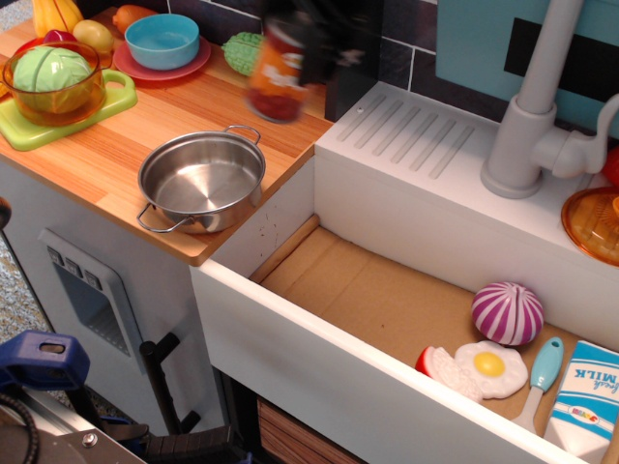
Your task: Put can in pot
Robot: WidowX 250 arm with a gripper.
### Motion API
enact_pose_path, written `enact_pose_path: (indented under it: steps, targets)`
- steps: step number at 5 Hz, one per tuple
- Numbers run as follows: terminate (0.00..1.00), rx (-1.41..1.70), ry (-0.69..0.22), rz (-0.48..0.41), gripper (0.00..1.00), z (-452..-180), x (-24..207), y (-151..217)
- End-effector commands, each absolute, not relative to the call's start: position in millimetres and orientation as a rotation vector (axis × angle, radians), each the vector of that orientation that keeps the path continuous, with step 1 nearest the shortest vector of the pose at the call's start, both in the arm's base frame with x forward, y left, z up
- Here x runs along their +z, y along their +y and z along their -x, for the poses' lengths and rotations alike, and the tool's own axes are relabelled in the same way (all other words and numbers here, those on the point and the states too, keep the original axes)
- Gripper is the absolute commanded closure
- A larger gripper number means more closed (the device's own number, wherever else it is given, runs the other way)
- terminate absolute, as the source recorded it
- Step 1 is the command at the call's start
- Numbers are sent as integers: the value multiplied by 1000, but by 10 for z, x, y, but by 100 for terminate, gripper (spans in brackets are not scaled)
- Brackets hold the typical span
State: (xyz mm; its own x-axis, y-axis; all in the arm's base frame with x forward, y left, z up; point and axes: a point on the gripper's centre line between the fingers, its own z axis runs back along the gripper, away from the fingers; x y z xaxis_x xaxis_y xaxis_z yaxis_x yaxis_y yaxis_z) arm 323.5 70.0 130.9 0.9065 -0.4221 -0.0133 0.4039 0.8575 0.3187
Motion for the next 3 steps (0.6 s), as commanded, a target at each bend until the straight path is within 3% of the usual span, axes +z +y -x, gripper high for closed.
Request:
enact_pose_path:
  steps: [1,2,3]
  targets:
    - [0,-473,-159,-316,100,-3168,1254,1041]
    - [0,-495,-172,-285,100,-3097,1096,1170]
    - [100,-490,-189,-222,0,-3037,1051,1171]
